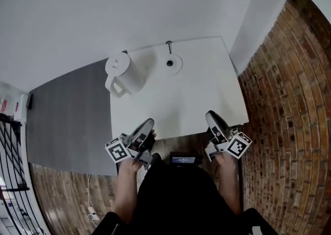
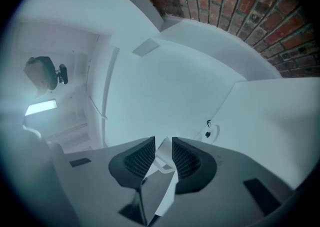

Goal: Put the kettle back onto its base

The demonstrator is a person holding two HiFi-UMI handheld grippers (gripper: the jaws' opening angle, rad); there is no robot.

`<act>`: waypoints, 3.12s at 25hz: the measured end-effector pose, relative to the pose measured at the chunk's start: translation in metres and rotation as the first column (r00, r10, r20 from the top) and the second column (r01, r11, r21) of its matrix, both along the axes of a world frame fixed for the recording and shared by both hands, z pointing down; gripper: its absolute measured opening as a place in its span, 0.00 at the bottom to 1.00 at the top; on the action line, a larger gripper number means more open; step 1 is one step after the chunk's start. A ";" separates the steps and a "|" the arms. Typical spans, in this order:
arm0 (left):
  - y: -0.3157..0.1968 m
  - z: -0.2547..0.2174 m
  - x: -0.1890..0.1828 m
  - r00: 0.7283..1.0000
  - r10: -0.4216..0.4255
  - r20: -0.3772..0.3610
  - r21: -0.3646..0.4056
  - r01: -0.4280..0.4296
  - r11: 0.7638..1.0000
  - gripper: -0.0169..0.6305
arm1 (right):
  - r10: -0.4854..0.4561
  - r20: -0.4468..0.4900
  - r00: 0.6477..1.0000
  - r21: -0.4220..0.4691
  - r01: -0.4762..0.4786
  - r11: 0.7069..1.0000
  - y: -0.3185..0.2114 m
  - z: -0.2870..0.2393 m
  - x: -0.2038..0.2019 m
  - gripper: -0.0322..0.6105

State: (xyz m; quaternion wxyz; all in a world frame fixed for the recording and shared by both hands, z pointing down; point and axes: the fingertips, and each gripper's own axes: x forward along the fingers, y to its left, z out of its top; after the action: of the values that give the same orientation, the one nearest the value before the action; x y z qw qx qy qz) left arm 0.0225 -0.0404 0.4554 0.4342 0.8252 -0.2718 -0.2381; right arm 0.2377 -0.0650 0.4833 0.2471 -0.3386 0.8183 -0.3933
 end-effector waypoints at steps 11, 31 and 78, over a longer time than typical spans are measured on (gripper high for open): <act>0.013 -0.006 0.008 0.991 -0.122 0.063 0.012 0.121 0.993 0.07 | -0.104 0.009 0.995 0.013 0.104 0.995 -0.007 0.007 0.007 0.19; -0.057 -0.002 -0.050 0.989 -0.140 0.056 0.119 0.132 0.984 0.27 | -0.154 -0.124 0.980 0.027 0.158 0.987 -0.076 -0.016 -0.053 0.19; -0.149 0.055 -0.101 0.699 -0.260 0.666 0.321 0.045 0.946 0.31 | -0.124 -0.293 0.948 -0.093 0.101 0.991 -0.126 0.003 -0.064 0.19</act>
State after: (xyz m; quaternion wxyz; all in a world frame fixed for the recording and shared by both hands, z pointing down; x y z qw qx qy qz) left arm -0.0790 -0.1899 0.5106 0.1558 0.8805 -0.4472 0.0207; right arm 0.1739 -0.1910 0.4866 0.0847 -0.3558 0.8486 -0.3821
